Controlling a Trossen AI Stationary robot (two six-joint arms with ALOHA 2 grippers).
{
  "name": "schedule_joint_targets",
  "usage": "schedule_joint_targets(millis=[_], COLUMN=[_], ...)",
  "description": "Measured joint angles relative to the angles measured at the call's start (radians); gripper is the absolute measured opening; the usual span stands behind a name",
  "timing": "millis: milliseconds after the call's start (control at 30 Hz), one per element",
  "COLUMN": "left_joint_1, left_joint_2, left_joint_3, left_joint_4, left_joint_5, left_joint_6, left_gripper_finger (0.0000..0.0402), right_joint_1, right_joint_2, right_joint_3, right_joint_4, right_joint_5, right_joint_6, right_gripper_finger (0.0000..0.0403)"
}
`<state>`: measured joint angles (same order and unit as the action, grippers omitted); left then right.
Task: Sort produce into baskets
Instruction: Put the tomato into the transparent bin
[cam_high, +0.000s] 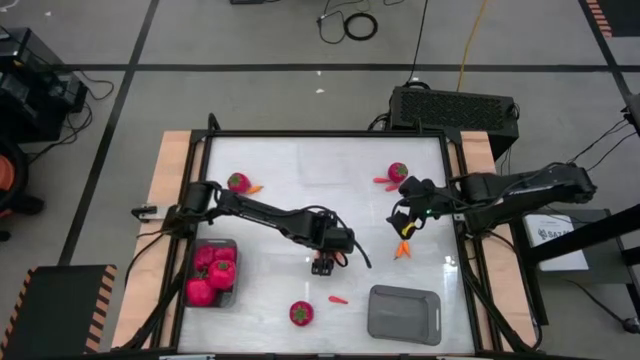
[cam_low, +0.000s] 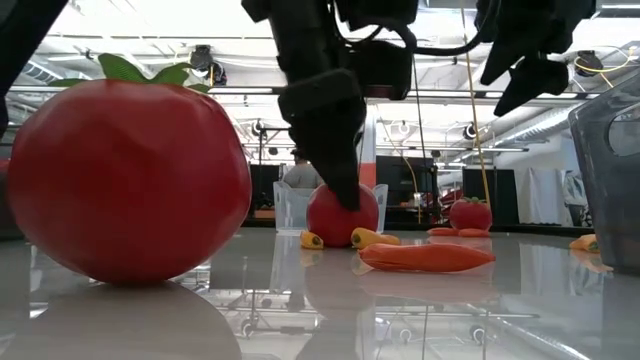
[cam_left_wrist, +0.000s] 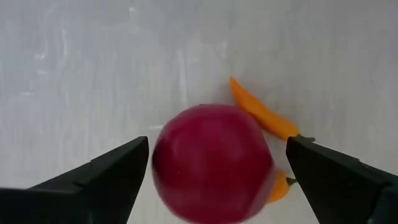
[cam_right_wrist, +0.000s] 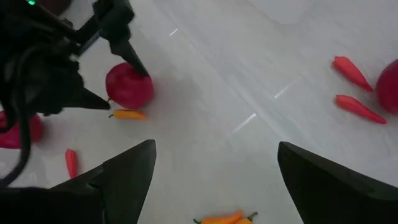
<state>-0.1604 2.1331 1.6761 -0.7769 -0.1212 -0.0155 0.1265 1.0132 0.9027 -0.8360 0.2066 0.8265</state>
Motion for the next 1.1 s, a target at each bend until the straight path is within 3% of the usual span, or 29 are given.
schedule_joint_targets(millis=[467,867,1100], left_joint_1=[0.017,0.025,0.062], left_joint_2=[0.008,0.000,-0.047], left_joint_3=[0.000,0.000,0.000], left_joint_4=[-0.008,-0.006,-0.021], left_joint_5=[0.034,0.037,0.037], left_joint_6=[0.014,-0.058,-0.076], left_gripper_finger=[0.0383,0.0296,0.0283], right_joint_1=[0.000,-0.001,0.000], right_joint_2=[0.022,0.022,0.022], right_joint_3=[0.000,0.000,0.000], right_joint_4=[-0.002,0.000,-0.004], right_joint_5=[0.005,0.007,0.005], right_joint_6=[-0.007,-0.026,-0.027], right_gripper_finger=[0.0329,0.0329,0.0329])
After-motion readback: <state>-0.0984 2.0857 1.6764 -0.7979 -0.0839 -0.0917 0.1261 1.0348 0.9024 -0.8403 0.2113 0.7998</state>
